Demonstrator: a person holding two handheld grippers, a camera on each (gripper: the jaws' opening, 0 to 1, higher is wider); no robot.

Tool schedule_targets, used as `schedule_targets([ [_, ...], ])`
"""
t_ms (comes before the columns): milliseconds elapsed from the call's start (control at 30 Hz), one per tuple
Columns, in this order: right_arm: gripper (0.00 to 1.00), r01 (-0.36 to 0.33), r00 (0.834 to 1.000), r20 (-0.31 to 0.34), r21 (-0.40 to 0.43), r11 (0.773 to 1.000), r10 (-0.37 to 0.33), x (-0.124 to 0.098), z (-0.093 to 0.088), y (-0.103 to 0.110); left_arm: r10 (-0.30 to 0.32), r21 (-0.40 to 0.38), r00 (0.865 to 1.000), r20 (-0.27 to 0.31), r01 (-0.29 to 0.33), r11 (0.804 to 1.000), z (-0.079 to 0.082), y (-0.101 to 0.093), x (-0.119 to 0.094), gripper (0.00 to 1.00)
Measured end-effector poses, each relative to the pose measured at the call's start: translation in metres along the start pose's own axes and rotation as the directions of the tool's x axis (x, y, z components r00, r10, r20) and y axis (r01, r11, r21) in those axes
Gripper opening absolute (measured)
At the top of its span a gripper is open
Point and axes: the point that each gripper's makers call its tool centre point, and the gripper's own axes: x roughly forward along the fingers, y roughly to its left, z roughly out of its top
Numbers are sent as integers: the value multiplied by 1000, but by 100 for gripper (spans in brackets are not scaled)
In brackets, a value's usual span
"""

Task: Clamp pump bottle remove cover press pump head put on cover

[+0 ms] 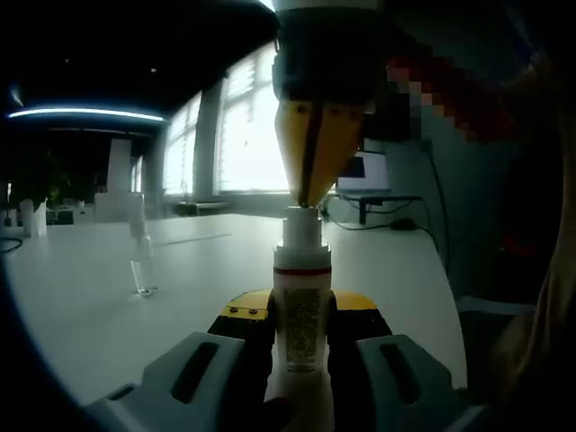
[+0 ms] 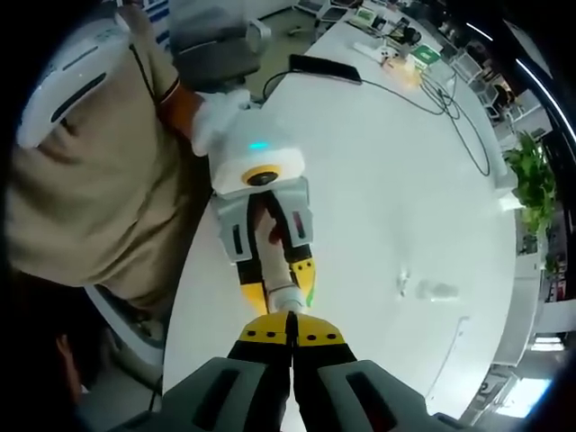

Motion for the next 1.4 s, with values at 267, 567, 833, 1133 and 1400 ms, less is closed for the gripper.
schedule_targets([
  [267,0,26,1000,-2,-22,999,-26,-5,2,0,-1,0,1000,0,1,1000,0,0,0,13],
  [567,0,33,999,13,-22,999,-33,-7,2,-1,-2,-4,1000,0,2,1000,0,1,0,13],
  [833,0,32,999,15,-9,999,-31,-8,2,-1,0,-3,1000,0,0,1000,0,0,0,13],
  [1133,0,25,1000,13,-12,1000,-25,-7,2,-1,0,-3,1000,0,0,1000,0,0,0,13],
  [1400,0,13,1000,10,-17,1000,-12,-6,2,-1,1,-1,1000,0,-1,1000,0,1,0,13],
])
